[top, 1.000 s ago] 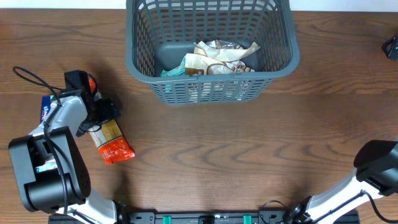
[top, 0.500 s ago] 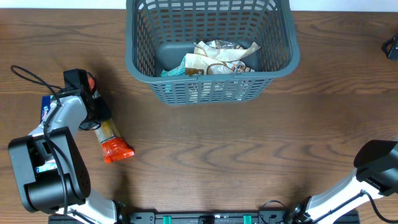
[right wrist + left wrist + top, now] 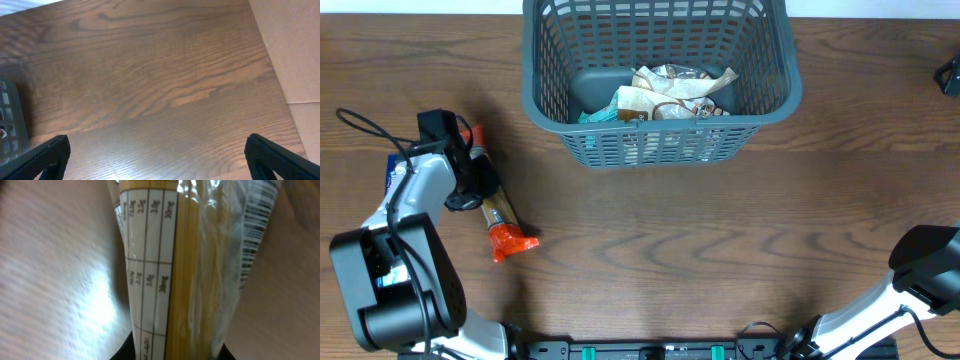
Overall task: Pack container
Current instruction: 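Lift the pasta package with the left gripper and lower it into the basket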
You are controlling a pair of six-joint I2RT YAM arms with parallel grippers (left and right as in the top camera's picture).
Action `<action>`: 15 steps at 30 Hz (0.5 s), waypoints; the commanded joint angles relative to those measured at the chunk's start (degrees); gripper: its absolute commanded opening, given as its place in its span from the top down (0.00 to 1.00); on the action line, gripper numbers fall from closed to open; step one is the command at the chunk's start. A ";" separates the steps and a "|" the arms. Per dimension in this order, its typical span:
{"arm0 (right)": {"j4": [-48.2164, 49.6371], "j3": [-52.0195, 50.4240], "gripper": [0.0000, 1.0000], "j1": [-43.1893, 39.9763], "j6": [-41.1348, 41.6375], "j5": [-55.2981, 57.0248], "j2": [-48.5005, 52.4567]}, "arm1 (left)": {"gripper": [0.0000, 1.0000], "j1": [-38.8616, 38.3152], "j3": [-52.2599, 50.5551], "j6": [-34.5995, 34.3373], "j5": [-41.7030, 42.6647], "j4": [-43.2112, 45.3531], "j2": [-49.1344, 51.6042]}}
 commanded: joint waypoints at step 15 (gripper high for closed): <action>-0.44 -0.17 0.02 -0.04 -0.74 -1.95 -1.18 | 0.94 -6.29 17.33 12.85 3.04 2.27 -29.38</action>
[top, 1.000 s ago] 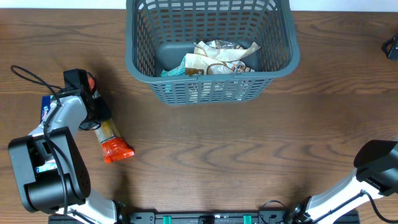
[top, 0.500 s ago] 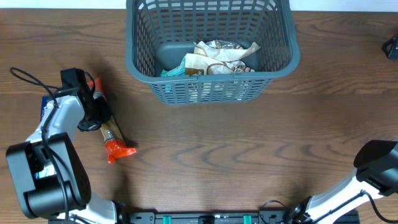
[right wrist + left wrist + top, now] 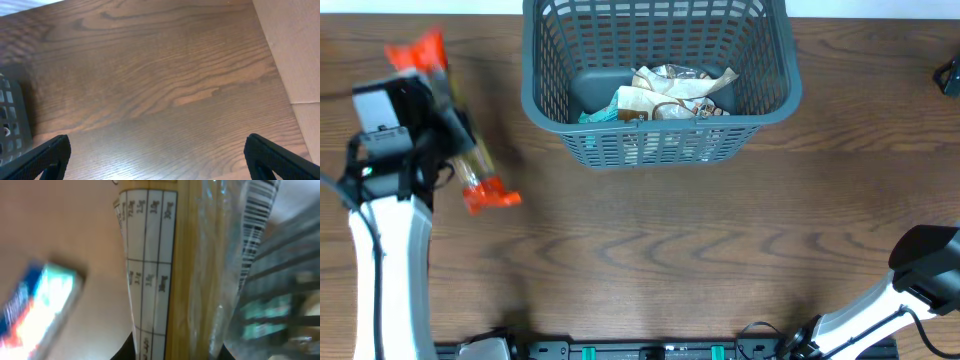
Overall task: Pack container
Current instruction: 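Lift the pasta package with the left gripper and lower it into the basket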
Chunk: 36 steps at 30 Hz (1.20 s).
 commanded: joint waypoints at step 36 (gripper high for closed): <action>-0.35 -0.17 0.04 -0.04 -0.83 -1.27 -1.18 | 0.94 -29.92 31.87 34.86 0.96 26.73 18.32</action>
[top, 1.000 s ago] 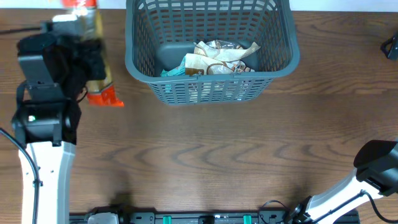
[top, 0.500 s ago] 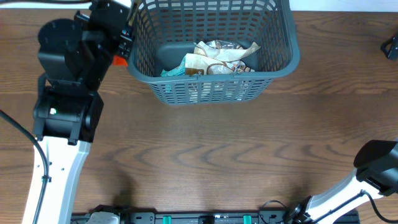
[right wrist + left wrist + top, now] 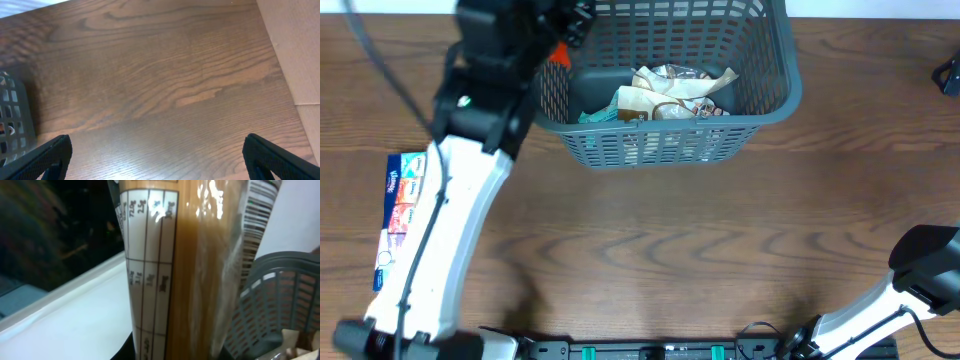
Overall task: Pack container
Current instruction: 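Lift the pasta package with the left gripper and lower it into the basket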
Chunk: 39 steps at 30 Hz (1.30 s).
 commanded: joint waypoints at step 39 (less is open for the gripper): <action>-0.20 -0.17 0.04 -0.02 -1.18 -0.48 -1.18 | 0.43 -4.63 6.95 22.29 0.81 -37.44 20.90</action>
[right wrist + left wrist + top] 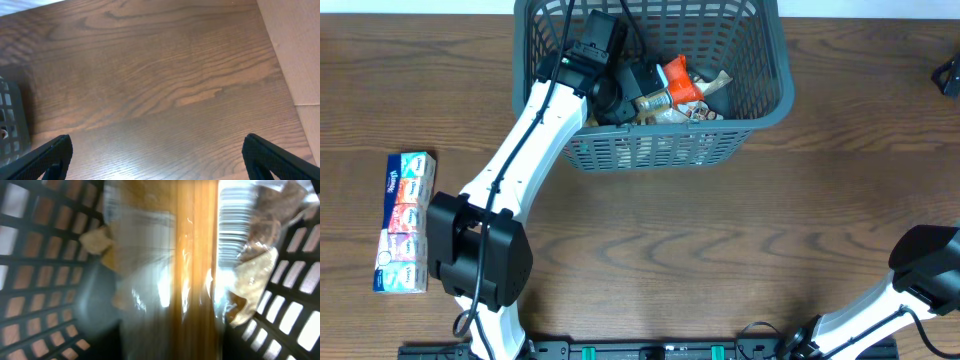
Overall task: Pack container
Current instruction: 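Lift the pasta package with the left gripper and lower it into the basket, then release the pasta and move the left gripper to the tissue pack stack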
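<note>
The grey plastic basket point(650, 140) stands at the back middle of the table. My left gripper point(622, 98) reaches down inside it, shut on a clear pack of spaghetti point(665, 92) whose orange end points right. In the left wrist view the pack point(195, 270) runs lengthwise between the jaws, blurred, with the basket's lattice wall point(30, 255) on both sides. Tan snack bags point(255, 280) lie under it. My right gripper point(157, 160) is open over bare wood at the far right.
A blue multipack of tissues point(403, 220) lies flat near the left edge of the table. A small black object point(948, 75) sits at the right edge. The right arm's base point(925, 262) is at the bottom right corner. A basket corner point(10, 120) shows at the right wrist view's left edge.
The left gripper with the spaghetti pack was above the basket's left rim; now it is down inside the basket with the pack lying over the bags. The right arm has not moved.
The left gripper was shut on the spaghetti pack on the table at the left. Then it held the pack raised off the wood, then high over the basket's left rim. Now it holds the pack inside the basket. The right gripper stayed open throughout.
</note>
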You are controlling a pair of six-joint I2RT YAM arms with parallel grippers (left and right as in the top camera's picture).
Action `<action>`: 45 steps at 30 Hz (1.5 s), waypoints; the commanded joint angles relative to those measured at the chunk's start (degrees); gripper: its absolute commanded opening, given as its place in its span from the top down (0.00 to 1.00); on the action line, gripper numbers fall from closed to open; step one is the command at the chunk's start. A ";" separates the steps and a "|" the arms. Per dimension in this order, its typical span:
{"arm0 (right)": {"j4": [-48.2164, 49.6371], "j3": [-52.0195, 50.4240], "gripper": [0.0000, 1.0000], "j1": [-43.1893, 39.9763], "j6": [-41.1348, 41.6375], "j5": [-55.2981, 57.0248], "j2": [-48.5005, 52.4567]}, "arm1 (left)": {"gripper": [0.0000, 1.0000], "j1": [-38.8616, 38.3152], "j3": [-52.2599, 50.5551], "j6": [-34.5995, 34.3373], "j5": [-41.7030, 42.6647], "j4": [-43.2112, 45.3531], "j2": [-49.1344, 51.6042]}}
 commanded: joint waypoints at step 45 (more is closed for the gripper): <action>2.10 -0.17 0.03 -0.02 -1.14 -4.11 -1.18 | 0.14 47.34 -3.67 -29.22 -18.34 -29.68 -34.07</action>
